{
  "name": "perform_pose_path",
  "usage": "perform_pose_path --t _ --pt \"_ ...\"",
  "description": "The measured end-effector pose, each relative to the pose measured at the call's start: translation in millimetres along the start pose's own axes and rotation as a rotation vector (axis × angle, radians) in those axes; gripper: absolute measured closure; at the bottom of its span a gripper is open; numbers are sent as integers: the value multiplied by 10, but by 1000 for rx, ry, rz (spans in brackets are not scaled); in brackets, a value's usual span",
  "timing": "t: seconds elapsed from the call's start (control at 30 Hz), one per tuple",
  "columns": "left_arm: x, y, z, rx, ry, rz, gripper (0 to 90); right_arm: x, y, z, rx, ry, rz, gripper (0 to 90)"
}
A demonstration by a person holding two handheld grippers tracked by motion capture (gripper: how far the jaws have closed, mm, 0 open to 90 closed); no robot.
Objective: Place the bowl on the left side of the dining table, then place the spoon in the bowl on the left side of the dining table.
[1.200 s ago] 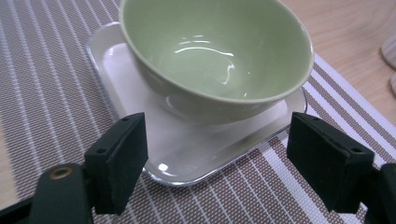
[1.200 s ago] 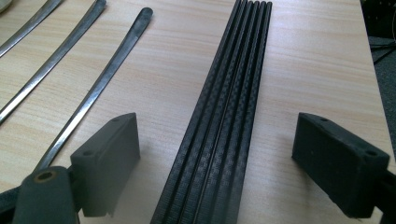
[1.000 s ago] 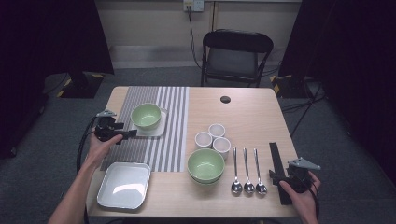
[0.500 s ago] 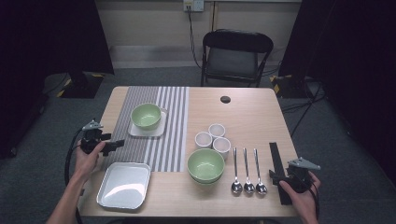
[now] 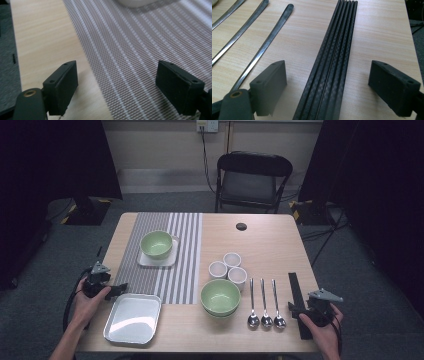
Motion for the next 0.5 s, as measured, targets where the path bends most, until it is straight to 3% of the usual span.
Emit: perform_pose_path --t 0.17,0.3,0.5 --pt "26 -16 -55 -53 2 -19 141 -1 1 0 0 -1 1 141" --pt "34 -14 -60 -55 -7 -18 135 -10 0 2 -3 0 8 146" --pt "34 -15 -60 -55 -7 -18 135 -82 71 65 -12 -50 27 215"
Point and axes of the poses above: each handheld gripper's, and its own axes: y roughly backward along the jaws, z roughly out of its top, x roughly to its left, the point moved 1 cm from there along -y, roughly forward along the jaws, and after that the axes turned 4 degrees about y, right-handed, at the moved point
